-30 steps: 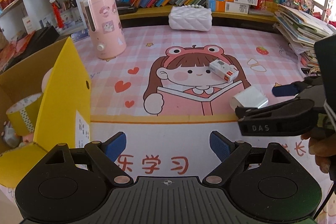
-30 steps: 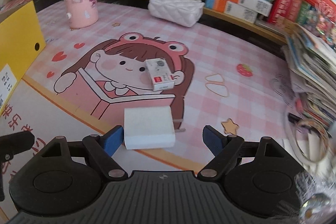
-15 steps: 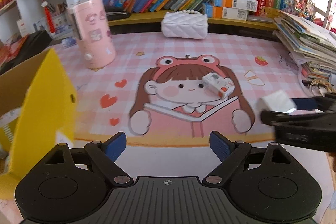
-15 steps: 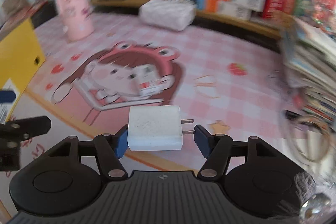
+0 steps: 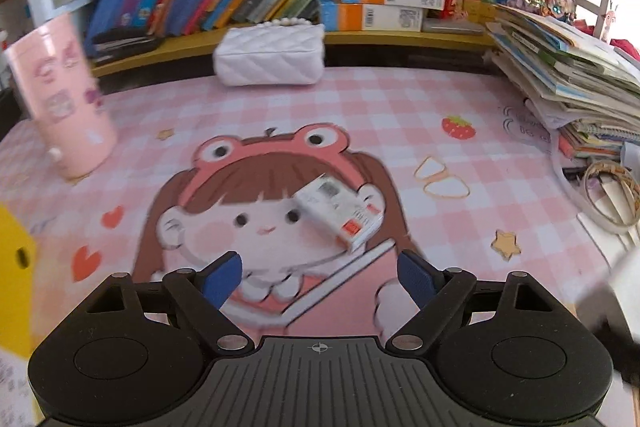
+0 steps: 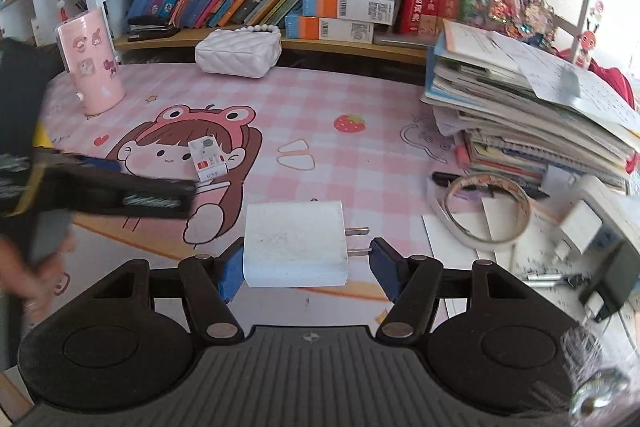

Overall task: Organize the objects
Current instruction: 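Grasp the small white-and-red carton with the left gripper, then carry the carton and white charger toward the yellow box with both grippers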

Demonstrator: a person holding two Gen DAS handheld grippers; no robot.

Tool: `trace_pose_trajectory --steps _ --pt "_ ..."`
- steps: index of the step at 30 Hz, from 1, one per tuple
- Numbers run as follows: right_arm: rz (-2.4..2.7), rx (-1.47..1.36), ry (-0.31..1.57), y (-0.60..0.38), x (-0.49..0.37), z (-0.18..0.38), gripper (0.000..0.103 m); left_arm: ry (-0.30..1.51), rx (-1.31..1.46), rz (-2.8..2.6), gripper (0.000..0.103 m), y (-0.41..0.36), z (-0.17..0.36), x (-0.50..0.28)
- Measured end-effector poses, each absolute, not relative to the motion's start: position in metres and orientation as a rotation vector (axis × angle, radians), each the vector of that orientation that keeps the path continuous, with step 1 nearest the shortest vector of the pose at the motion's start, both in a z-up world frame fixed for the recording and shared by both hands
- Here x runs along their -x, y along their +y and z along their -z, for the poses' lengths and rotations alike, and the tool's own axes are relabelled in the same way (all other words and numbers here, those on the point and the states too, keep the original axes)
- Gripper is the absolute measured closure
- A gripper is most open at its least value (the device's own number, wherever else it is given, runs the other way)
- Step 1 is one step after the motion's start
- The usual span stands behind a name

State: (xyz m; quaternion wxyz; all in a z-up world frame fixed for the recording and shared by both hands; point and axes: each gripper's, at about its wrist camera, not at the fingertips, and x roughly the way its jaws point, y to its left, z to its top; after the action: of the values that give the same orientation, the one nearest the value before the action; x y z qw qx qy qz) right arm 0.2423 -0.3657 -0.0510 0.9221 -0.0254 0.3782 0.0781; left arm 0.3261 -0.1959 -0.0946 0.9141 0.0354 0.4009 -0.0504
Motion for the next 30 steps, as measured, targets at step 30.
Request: trace_pose_trajectory --steps 30 --pt "-0.170 0.088 0.794 -0.340 -0.221 0.047 0.041 0.719 0.035 0.179 0.047 -0.162 0.054 -0.279"
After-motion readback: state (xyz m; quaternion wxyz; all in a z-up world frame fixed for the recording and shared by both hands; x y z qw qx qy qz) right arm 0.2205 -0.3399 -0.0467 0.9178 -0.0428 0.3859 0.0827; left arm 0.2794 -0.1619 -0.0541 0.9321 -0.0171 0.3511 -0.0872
